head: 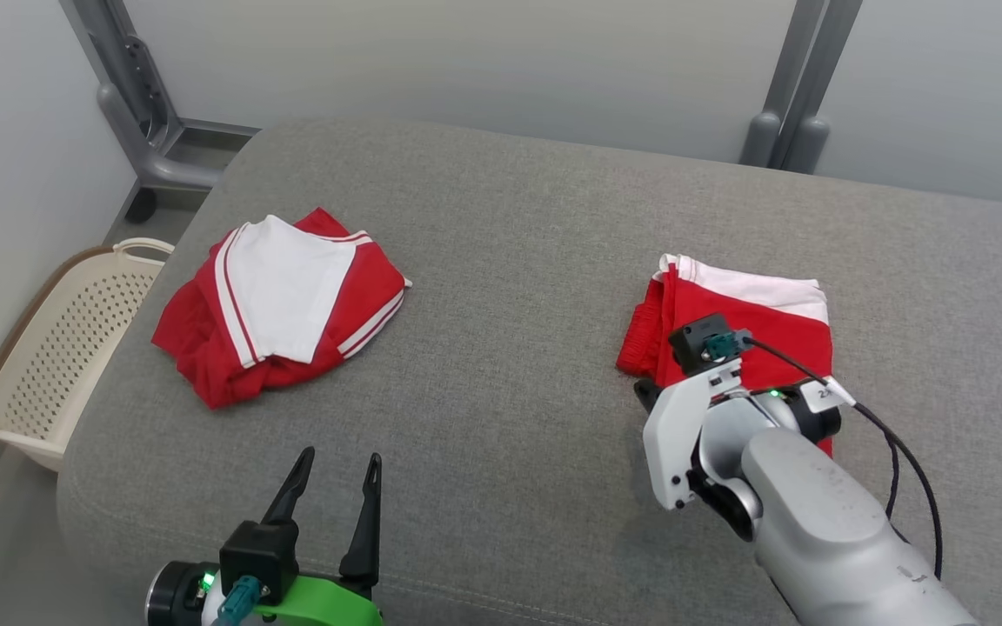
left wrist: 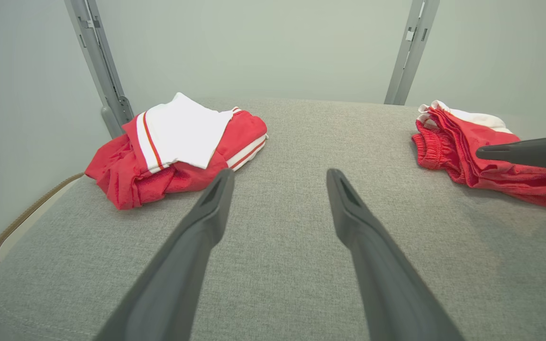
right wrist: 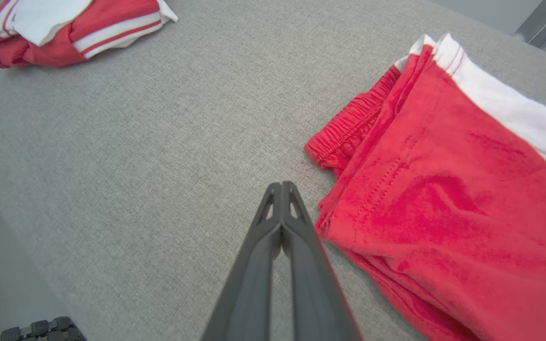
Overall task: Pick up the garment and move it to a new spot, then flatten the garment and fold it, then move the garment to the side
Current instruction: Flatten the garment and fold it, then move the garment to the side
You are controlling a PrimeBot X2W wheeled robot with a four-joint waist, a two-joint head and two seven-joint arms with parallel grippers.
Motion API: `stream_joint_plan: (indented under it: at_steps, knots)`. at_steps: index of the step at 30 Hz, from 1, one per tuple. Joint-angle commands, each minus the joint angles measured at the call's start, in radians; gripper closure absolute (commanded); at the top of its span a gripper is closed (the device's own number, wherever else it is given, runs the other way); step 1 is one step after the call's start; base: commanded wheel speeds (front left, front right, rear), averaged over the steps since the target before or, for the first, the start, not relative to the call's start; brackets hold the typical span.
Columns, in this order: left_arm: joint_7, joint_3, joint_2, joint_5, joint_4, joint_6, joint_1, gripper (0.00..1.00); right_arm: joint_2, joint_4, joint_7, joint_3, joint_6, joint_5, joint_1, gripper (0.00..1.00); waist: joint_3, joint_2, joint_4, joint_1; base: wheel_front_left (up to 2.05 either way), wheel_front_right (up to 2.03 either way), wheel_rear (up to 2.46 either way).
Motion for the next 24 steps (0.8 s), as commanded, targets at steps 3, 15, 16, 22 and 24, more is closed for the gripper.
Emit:
stream_joint_plan:
  at_steps: [3,15,16,22,24]
  knots:
    - [-0.003,0.002,0.009,-0.005,-0.004,0.008,0.019,0.00,-0.018,-0.015,0.006,-0.066,-0.001,-0.029,0.004,0.13,-0.021,0.0000,-0.017,0.0000,0.00,0.00,0.00]
    - [0.011,-0.015,0.030,-0.005,-0.031,0.011,0.038,0.00,-0.031,0.064,0.276,-0.567,-0.001,-0.195,-0.025,0.00,-0.024,0.0000,-0.040,0.0000,0.00,0.00,0.00]
    - [0.013,-0.016,0.031,-0.005,-0.033,0.011,0.036,0.00,-0.028,0.074,0.304,-0.622,-0.001,-0.206,-0.039,0.00,-0.019,0.0000,-0.039,0.0000,0.00,0.00,0.00]
    - [0.021,-0.027,0.038,0.003,-0.043,0.005,0.013,0.00,-0.009,0.113,0.384,-0.868,-0.001,-0.313,-0.121,0.00,0.017,0.0000,-0.020,0.0000,0.00,0.00,0.00]
    - [0.021,-0.030,0.039,0.005,-0.043,0.004,0.008,0.00,-0.007,0.119,0.400,-0.927,-0.001,-0.361,-0.147,0.00,0.029,0.0000,-0.009,0.0000,0.00,0.00,0.00]
